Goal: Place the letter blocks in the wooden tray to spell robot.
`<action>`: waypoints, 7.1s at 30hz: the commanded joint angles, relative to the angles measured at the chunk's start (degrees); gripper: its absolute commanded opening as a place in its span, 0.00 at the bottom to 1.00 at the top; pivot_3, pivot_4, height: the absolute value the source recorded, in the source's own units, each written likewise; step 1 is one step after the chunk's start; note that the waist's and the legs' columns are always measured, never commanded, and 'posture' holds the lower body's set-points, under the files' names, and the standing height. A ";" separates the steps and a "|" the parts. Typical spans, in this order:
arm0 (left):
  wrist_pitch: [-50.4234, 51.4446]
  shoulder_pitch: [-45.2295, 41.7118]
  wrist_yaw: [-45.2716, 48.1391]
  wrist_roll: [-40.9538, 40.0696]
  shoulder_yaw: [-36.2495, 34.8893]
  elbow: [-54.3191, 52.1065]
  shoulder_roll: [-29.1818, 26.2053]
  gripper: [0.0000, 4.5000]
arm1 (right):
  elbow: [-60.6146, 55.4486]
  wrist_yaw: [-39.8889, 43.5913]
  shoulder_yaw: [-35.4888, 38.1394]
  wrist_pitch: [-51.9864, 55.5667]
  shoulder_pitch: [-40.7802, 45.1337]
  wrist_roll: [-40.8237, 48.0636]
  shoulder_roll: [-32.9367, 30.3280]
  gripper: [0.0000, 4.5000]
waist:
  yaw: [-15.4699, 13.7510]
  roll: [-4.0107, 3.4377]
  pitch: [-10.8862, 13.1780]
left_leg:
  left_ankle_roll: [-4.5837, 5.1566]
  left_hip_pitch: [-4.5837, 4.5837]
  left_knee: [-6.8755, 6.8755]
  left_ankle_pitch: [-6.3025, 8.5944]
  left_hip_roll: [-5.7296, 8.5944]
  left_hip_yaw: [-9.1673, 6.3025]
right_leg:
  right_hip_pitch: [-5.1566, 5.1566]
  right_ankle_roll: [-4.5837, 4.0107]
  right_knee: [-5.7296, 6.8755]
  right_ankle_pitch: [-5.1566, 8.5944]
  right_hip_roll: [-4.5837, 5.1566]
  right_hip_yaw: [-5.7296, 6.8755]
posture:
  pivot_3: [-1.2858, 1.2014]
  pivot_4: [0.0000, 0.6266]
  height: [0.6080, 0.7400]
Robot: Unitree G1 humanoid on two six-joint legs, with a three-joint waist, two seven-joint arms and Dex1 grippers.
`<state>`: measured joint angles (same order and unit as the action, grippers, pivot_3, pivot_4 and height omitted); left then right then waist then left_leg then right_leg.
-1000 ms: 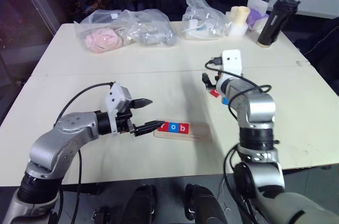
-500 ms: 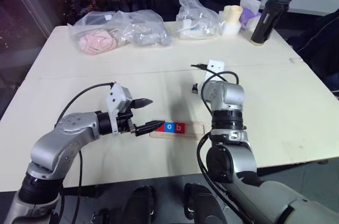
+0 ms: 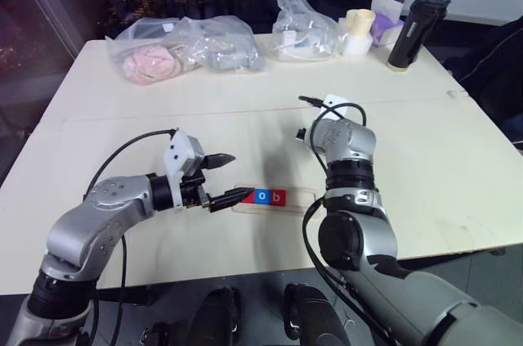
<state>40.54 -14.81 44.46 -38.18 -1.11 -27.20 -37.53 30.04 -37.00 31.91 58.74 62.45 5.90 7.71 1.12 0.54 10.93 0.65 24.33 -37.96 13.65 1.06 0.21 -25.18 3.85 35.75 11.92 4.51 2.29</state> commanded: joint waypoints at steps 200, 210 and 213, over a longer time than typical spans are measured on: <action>-5.83 -2.20 15.20 0.83 -1.13 3.22 -6.35 1.00 | -38.39 102.11 -51.73 -33.84 -33.69 -1.59 -50.82 0.26 | -1.81 0.15 0.26 | 0.38 -0.38 -0.23 0.29 -0.17 0.99 | 0.31 0.33 -0.45 -0.02 0.18 -0.55 | 0.52 0.24 1.00; -6.10 -1.56 16.93 0.17 -0.94 2.41 -6.98 1.00 | -38.60 101.75 -51.91 -33.85 -33.55 -2.15 -50.25 0.98 | -1.80 0.15 0.26 | 0.38 -0.38 -0.23 0.29 -0.17 0.99 | 0.31 0.33 -0.45 -0.02 0.17 -0.55 | 0.52 0.24 1.00; -6.13 -1.53 17.52 0.30 -1.12 2.60 -7.21 1.00 | -39.15 101.25 -50.47 -32.92 -32.69 -1.88 -50.11 0.98 | -1.80 0.15 0.26 | 0.38 -0.38 -0.23 0.29 -0.17 0.99 | 0.31 0.33 -0.45 -0.02 0.17 -0.55 | 0.52 0.24 1.00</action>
<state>35.48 -16.28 61.34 -37.06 -1.01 -23.39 -44.19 -7.61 64.60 -20.26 25.64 28.53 3.58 -42.44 -0.68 0.68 11.19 1.03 23.95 -38.19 13.94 0.89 1.21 -24.87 4.18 35.29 11.90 4.69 1.74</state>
